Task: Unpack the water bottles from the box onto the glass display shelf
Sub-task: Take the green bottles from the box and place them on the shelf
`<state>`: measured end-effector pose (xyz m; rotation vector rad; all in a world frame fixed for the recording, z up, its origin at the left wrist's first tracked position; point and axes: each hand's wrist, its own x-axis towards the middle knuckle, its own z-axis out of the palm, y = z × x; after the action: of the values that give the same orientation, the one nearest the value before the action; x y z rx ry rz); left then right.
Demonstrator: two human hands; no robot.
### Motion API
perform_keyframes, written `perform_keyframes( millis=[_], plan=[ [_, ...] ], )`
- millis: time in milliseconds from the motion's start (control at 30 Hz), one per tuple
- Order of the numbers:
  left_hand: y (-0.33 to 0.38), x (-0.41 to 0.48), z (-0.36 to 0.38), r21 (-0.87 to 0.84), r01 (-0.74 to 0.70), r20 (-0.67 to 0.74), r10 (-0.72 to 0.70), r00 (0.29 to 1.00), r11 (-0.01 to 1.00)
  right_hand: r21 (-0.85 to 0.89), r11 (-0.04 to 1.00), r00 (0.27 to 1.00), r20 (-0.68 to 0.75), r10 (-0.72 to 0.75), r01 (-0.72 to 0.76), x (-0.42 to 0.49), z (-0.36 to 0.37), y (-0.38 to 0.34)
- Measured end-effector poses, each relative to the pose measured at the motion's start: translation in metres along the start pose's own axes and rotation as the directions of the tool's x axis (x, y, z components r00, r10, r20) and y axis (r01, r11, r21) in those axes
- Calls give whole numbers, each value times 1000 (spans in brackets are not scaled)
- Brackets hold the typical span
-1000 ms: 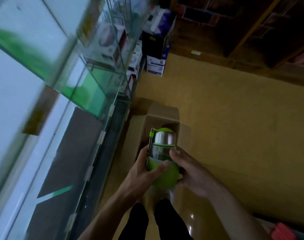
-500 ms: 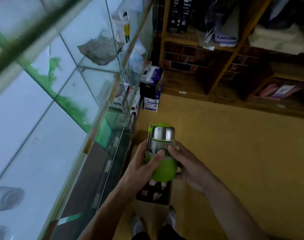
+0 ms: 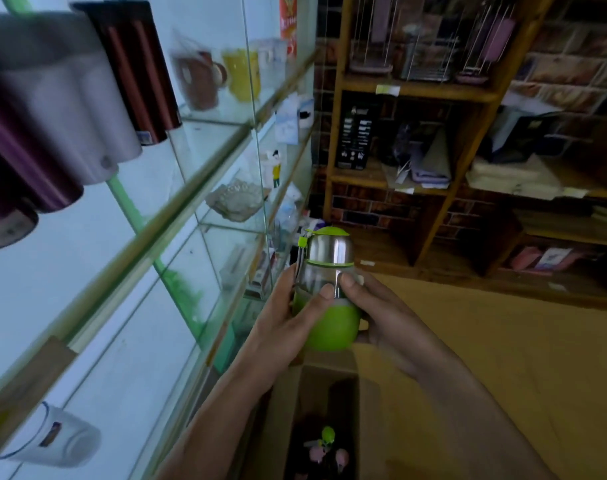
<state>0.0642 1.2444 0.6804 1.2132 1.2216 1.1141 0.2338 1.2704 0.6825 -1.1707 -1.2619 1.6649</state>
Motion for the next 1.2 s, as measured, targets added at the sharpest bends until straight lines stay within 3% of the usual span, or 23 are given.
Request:
perform_keyframes(
  millis=[200,533,900,1200],
  plan=[
    [43,-5,-23,6,-185,28,185,982,983,-17,991,991,25,-129,129,-3,23,-42],
    [84,-8,-51,30,-294,8,294,956,955,-48,967,962,125,-243,251,1,47,-87],
    [121,-13,-58,120,-364,-178,380,908,924,-19,952,904,318,-285,307,27,59,-129],
    [139,-30,-74,185,-337,-381,383,841,923,-4,932,794,525,-305,361,55,89,-155]
  ],
)
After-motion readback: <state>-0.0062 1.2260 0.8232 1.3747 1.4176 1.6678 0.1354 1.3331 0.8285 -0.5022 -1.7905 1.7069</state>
